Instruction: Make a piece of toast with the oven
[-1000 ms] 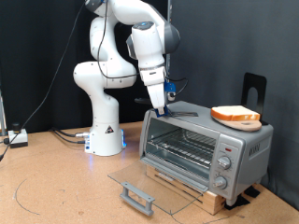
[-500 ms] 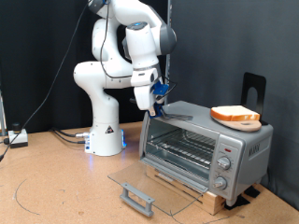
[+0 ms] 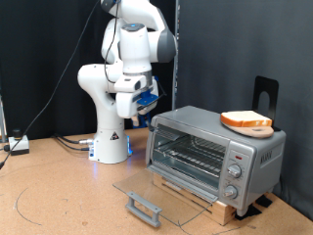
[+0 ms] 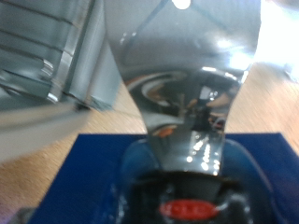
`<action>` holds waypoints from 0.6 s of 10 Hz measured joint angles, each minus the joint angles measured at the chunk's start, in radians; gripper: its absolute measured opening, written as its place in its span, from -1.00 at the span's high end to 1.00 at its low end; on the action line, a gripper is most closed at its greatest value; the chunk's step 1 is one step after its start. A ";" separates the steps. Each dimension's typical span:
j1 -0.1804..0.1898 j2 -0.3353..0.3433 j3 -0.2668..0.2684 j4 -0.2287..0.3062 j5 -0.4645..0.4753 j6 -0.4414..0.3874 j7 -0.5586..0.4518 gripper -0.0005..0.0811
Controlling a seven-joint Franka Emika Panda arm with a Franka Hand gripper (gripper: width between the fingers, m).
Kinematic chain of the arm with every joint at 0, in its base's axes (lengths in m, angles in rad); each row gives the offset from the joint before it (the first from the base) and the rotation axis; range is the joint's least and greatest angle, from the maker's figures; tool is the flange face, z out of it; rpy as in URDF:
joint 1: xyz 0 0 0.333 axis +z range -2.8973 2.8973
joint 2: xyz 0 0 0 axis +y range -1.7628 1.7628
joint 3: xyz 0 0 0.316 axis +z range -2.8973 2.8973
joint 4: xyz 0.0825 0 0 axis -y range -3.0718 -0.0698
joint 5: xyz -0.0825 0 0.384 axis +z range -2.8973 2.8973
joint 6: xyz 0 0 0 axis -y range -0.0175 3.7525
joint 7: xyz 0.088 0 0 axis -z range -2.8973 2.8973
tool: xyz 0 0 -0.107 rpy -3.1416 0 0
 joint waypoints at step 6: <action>-0.176 0.031 -0.155 0.033 -0.062 -0.085 -0.161 0.01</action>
